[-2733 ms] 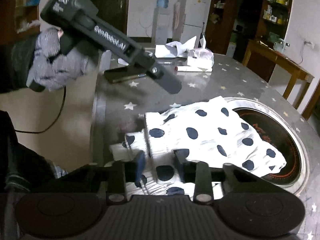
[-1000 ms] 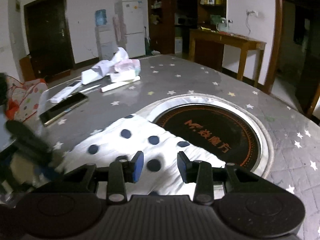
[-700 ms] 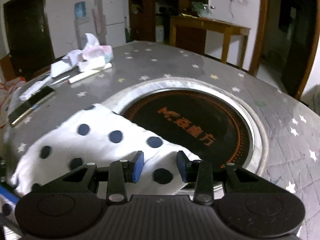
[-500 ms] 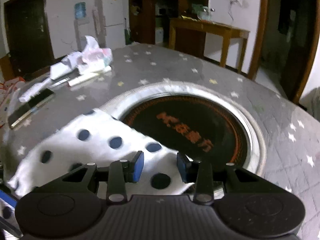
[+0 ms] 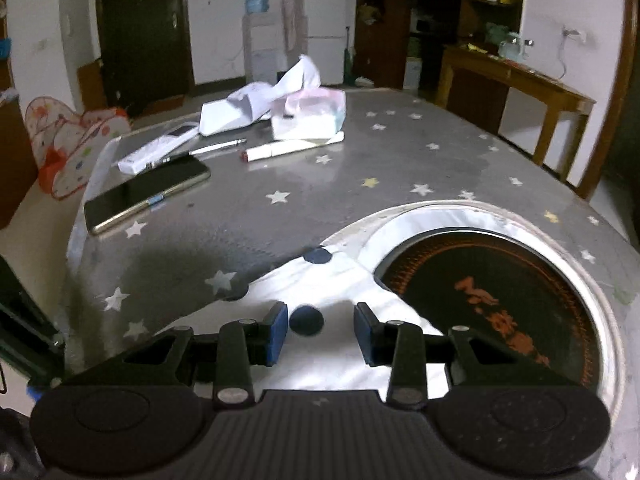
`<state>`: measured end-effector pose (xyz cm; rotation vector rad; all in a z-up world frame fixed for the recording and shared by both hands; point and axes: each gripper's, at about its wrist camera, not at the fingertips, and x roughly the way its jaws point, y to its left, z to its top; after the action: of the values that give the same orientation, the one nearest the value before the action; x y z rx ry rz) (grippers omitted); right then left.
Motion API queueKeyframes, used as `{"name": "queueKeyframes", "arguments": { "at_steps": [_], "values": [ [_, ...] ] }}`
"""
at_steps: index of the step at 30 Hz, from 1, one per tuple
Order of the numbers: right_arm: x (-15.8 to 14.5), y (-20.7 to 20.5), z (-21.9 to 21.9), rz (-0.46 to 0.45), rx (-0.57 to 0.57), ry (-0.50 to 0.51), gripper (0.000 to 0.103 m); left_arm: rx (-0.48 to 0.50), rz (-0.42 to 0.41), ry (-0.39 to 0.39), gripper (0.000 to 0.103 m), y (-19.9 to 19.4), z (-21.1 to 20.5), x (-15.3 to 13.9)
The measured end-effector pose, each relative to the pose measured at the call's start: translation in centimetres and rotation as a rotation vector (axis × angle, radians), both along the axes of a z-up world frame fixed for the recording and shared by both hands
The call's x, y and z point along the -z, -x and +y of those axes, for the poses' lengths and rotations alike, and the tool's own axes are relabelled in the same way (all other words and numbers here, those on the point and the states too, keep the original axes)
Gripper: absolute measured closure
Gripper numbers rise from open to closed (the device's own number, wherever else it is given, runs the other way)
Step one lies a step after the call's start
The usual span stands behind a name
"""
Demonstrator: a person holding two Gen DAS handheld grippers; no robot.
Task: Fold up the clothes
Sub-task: 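Press the folded pants flat with the right gripper while the left gripper hovers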
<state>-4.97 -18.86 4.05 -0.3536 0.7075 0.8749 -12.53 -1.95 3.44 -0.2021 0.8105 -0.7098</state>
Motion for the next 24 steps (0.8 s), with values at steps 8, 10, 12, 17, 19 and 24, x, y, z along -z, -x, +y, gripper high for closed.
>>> {"name": "queueKeyframes", "arguments": {
  "at_steps": [8,10,12,17,19,24],
  "values": [
    [0.4,-0.9,1.1,0.016,-0.004,0.005,0.067,0.003,0.005,0.005,0.070,0.0,0.2,0.1],
    [0.4,-1.1,1.4,0.021,-0.005,0.006,0.067,0.006,-0.001,0.002,0.070,0.1,0.2,-0.1],
    [0.2,-0.8,1.1,0.021,-0.005,0.002,0.066,0.005,-0.011,0.003,0.069,0.2,0.3,-0.4],
    [-1.1,2.3,-2.1,0.025,-0.008,-0.016,0.066,-0.001,-0.029,0.006,0.068,0.8,0.5,-1.0],
    [-1.3,3.5,-3.1,0.029,-0.003,-0.016,0.066,-0.003,-0.034,0.004,0.068,1.0,0.5,-1.2],
    [-1.3,6.8,-6.0,0.043,0.015,-0.022,0.062,0.012,-0.036,-0.009,0.066,1.8,0.3,-1.2]
  ]
}}
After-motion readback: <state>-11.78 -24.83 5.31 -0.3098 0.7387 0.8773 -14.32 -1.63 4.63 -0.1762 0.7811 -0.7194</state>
